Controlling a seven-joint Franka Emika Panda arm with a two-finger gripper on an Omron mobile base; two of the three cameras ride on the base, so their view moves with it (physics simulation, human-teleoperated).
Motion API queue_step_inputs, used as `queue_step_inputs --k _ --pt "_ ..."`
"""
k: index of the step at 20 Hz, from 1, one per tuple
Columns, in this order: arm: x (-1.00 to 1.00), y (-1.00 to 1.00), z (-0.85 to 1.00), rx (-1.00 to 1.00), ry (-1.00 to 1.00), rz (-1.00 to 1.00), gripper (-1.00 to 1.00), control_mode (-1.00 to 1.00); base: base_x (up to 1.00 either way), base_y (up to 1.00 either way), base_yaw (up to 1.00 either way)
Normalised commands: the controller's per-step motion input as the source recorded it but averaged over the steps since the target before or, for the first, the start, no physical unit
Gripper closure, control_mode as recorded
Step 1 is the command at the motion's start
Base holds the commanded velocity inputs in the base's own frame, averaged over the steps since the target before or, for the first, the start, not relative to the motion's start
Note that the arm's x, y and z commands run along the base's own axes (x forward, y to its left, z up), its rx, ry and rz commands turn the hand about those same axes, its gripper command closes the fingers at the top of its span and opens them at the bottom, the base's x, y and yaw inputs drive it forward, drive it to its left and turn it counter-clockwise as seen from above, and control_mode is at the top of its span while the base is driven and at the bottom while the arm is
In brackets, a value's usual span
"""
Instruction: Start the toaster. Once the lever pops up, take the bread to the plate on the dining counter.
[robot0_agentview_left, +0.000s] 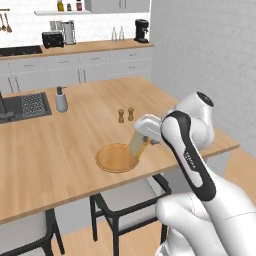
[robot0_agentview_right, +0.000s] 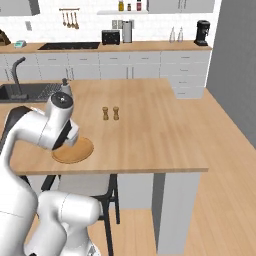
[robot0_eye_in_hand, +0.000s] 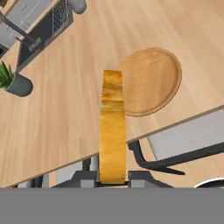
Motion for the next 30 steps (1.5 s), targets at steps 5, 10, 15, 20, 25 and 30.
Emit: queue_step_inputs --k 5,10,15,20,25,30 --pt "0.23 0.11 -0.46 0.02 0.15 0.00 1.00 -1.00 0.00 0.00 0.00" --pt "0.36 0.15 -0.43 0.00 0.09 0.00 1.00 -1.00 0.00 0.00 0.00" --pt "0.45 0.22 -0.31 0.00 0.02 0.04 1.00 -1.00 0.00 0.00 0.00" --pt "0.47 0.17 -0.18 0.00 0.00 0.06 1.00 -1.00 0.00 0.00 0.00" --pt "0.50 0.00 -0.11 0.00 0.00 0.01 1.00 -1.00 0.00 0.00 0.00" --pt "0.40 0.00 -0.23 0.00 0.00 0.02 1.00 -1.00 0.00 0.00 0.00"
